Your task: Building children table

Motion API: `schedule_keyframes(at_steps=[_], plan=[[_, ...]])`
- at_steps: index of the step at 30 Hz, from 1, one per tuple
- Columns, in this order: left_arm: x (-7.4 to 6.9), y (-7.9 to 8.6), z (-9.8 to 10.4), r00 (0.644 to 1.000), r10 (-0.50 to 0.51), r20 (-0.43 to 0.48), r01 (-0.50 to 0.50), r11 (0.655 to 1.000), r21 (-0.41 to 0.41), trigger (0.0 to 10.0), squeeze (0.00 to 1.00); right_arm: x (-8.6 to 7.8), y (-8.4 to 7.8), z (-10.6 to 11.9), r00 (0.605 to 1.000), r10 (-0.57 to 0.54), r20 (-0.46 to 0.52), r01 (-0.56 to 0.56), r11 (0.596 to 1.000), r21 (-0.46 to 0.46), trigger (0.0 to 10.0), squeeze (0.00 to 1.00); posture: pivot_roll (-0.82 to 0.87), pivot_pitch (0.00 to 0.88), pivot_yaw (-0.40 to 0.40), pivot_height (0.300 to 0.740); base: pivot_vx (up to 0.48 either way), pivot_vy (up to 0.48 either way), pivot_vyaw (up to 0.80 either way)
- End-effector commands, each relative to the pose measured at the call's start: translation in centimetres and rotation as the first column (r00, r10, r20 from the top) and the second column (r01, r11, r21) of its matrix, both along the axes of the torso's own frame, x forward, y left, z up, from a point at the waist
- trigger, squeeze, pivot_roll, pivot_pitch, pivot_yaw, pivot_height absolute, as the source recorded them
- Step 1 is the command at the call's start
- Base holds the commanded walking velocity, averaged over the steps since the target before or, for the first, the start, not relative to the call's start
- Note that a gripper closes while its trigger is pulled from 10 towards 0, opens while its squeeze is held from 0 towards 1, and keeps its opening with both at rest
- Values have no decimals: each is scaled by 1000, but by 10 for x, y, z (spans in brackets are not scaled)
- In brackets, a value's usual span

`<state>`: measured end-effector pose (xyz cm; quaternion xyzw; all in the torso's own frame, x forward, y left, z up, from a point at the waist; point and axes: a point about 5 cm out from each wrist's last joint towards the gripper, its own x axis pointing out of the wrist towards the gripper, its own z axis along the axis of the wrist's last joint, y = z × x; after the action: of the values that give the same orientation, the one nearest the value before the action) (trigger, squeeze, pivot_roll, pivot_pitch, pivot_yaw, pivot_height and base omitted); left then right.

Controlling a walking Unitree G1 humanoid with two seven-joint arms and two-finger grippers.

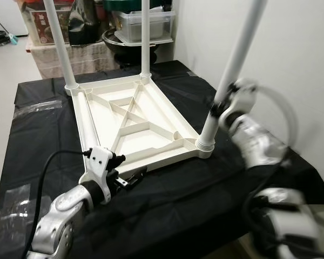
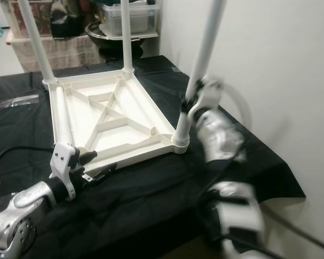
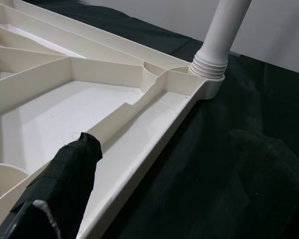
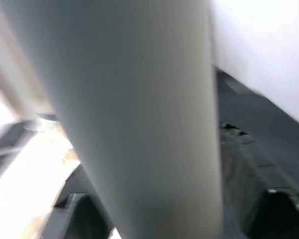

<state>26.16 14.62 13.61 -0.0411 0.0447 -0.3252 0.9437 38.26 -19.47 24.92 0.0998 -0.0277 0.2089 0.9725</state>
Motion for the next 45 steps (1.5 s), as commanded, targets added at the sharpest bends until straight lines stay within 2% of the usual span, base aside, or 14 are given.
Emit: schedule_keyframes(at_steps=[1,7,10,14,19,22,23,26,27,28,37,40,42,45], plan=[[-2,-2,-3,1000,-6,-12,6,1000,8,10000,0,-2,8,-13,995,89,-33,-89,996,17,2353,0,72,0,-55,740,0,0,0],[-2,2,-2,1000,-3,-11,3,1000,14,10000,0,6,-9,-24,990,-75,-119,62,992,-111,0,0,77,0,-55,740,0,0,0],[-2,1,-2,1000,-4,-12,4,1000,12,10000,0,10,-10,-56,814,-547,-194,500,830,-246,0,0,69,0,-42,740,0,0,0],[-2,-2,-3,1000,-15,-16,15,1000,14,10000,0,1,-5,-88,624,-730,-278,684,682,-258,0,0,68,0,-39,740,0,0,0],[0,-3,-1,1000,-22,-12,23,1000,16,10000,0,-8,21,-107,590,-724,-357,690,682,-244,0,0,85,0,-48,740,0,0,0],[0,-2,0,1000,-20,-10,20,1000,16,10000,0,-10,42,-111,633,-662,-401,644,738,-202,0,0,83,0,-50,740,0,0,0],[0,-1,0,1000,-16,-10,16,1000,18,10000,0,-12,59,-108,696,-592,-407,595,792,-137,10000,1000,83,0,-55,740,0,0,0],[-1,0,-2,1000,-9,-12,9,1000,17,10000,0,-2,58,-84,806,-487,-337,504,863,-42,10000,1000,78,0,-60,740,0,0,0],[-2,0,-2,1000,-6,-14,6,1000,14,10000,0,4,49,-68,843,-464,-270,474,880,-34,10000,302,77,0,-61,740,0,0,0],[-2,0,-3,1000,-5,-15,6,1000,12,10000,0,9,40,-53,885,-414,-212,424,906,0,10000,0,74,0,-61,740,0,0,0],[-3,-3,-3,1000,-19,-14,19,1000,6,10000,0,12,5,-8,999,-48,26,48,999,-3,10000,0,74,0,-62,740,0,0,0],[-2,-3,-3,1000,-20,-12,21,1000,8,10000,0,10,-3,-2,998,54,40,-51,997,-61,2078,0,75,0,-61,740,0,0,0],[-2,-3,-3,1000,-22,-12,22,1000,9,10000,0,11,-4,-3,999,38,30,-36,998,-57,0,0,75,0,-61,740,0,0,0],[-3,-3,-2,1000,-26,-11,26,1000,9,10000,0,13,-3,-12,1000,11,-25,-12,999,-48,0,0,87,0,-66,740,0,0,0]])
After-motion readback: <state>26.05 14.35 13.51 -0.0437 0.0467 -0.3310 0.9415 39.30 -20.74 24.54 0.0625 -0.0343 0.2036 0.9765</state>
